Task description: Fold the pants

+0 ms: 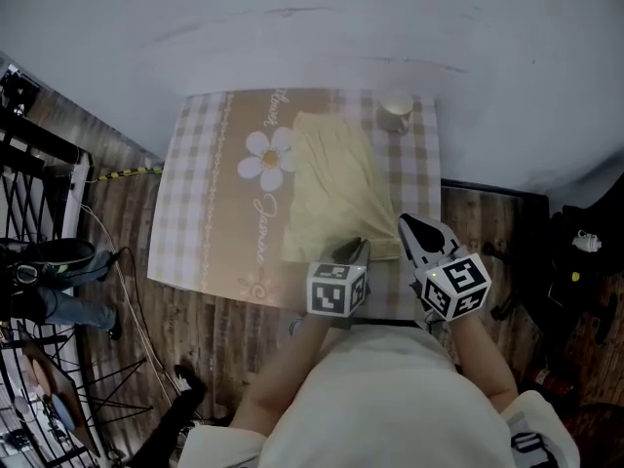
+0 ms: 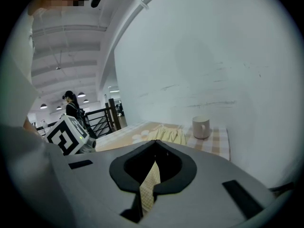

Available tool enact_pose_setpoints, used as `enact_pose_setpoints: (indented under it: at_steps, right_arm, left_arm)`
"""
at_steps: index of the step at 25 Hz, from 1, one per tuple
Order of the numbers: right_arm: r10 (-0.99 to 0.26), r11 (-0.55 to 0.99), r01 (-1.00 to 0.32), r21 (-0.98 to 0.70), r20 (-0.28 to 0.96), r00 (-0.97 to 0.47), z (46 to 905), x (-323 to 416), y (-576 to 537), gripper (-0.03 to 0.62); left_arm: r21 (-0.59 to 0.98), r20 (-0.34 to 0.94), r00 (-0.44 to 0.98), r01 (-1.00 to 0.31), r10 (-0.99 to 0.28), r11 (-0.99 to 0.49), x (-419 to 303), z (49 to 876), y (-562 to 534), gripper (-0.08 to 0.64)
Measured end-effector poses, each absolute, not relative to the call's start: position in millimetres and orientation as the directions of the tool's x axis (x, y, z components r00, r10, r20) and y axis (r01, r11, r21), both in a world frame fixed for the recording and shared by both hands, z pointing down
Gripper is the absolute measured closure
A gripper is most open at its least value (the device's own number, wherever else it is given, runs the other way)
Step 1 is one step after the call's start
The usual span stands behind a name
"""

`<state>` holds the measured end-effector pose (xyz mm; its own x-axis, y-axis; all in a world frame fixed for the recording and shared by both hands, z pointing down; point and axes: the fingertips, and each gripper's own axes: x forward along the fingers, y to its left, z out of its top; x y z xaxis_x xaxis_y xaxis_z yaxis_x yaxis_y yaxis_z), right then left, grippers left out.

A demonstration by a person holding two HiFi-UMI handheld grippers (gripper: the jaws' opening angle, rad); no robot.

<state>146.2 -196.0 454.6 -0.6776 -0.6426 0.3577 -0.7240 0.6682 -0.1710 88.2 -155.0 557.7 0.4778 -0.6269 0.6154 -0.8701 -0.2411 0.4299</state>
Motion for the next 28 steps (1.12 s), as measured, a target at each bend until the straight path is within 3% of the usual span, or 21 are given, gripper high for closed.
enact_pose_setpoints:
  at_steps: [6, 15, 28]
  right_arm:
    - [-0.634, 0.687, -0.713, -0.14, 0.365, -0.682, 457, 119, -228, 0.592]
    - [-0.635, 0.68, -0.727, -0.097, 0.417, -0.65, 478, 74, -295, 0.592]
    - [-0.568, 0.637, -0.752, -0.168, 0.557, -0.606, 549, 32, -391, 0.581]
  left_arm:
    - [0.434, 0.598, 0.39, -0.892, -0.701, -0.127, 17, 541, -168, 0.531]
    - [0.418, 0.57, 0.349, -0.903, -0.744, -0.103, -59, 525, -178, 0.534]
    - [0.446, 0.552, 0.382, -0.887, -0.741, -0.125, -92, 534, -196, 0.534]
